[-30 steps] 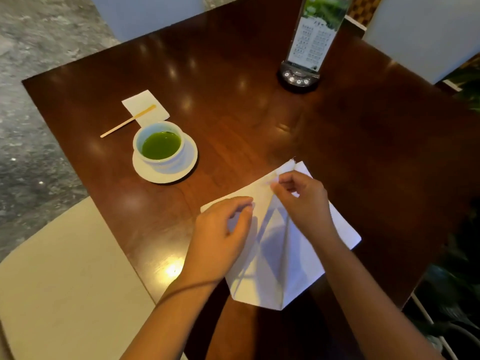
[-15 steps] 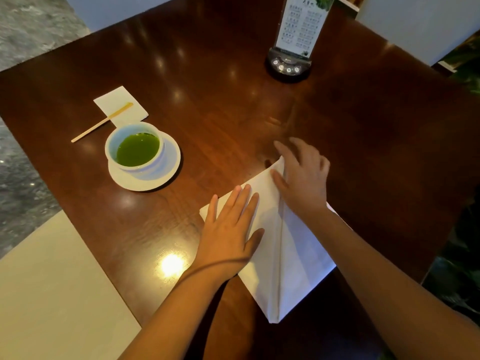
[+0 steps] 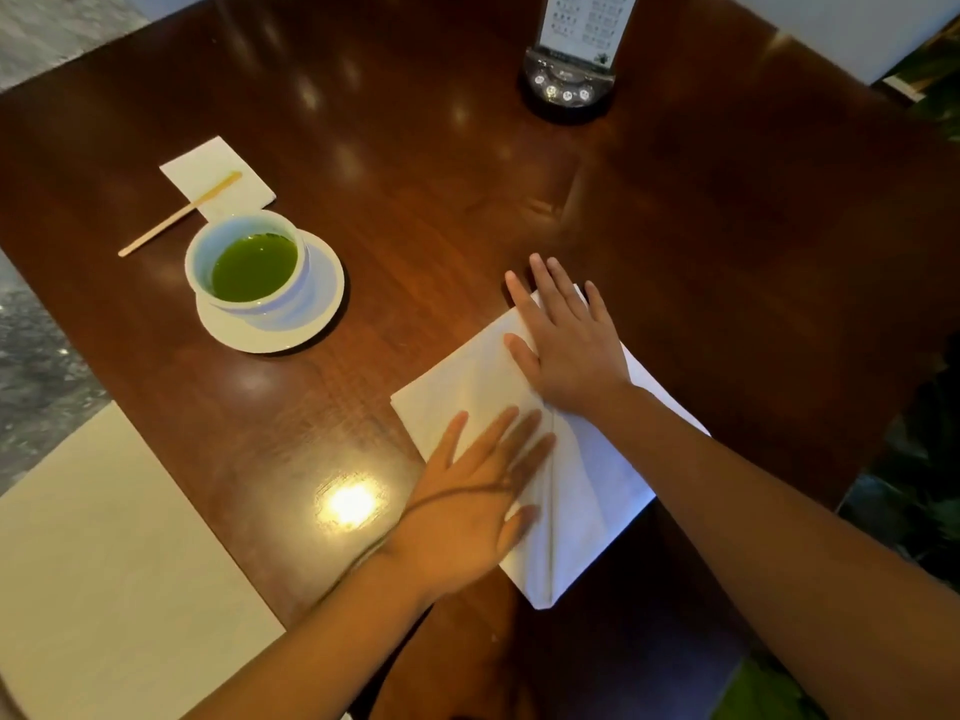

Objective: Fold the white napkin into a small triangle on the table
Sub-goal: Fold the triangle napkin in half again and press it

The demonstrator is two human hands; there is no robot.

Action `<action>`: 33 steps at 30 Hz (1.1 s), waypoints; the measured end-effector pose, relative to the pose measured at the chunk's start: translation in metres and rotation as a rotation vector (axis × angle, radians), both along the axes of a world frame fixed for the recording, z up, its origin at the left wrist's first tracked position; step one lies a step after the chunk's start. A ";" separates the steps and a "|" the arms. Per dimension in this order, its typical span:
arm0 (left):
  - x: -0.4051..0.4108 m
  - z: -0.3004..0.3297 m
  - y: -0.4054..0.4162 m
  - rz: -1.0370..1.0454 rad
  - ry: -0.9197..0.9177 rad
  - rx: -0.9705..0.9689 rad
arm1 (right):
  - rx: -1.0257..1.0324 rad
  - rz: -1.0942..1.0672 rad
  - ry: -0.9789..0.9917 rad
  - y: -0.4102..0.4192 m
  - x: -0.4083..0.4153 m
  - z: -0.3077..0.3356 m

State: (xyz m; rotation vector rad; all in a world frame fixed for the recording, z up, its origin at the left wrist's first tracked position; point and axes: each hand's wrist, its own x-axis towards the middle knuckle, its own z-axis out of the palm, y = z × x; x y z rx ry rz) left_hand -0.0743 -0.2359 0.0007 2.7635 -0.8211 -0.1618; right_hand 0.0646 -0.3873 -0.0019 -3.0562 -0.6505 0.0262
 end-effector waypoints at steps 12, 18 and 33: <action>-0.074 0.010 0.003 -0.281 0.054 0.040 | 0.005 0.013 -0.024 0.000 -0.002 -0.001; -0.005 0.025 -0.015 0.290 -0.093 -0.079 | 0.032 0.032 -0.016 -0.001 -0.015 0.000; -0.011 -0.001 -0.001 0.555 0.004 0.001 | 0.011 0.033 0.001 -0.002 -0.064 0.002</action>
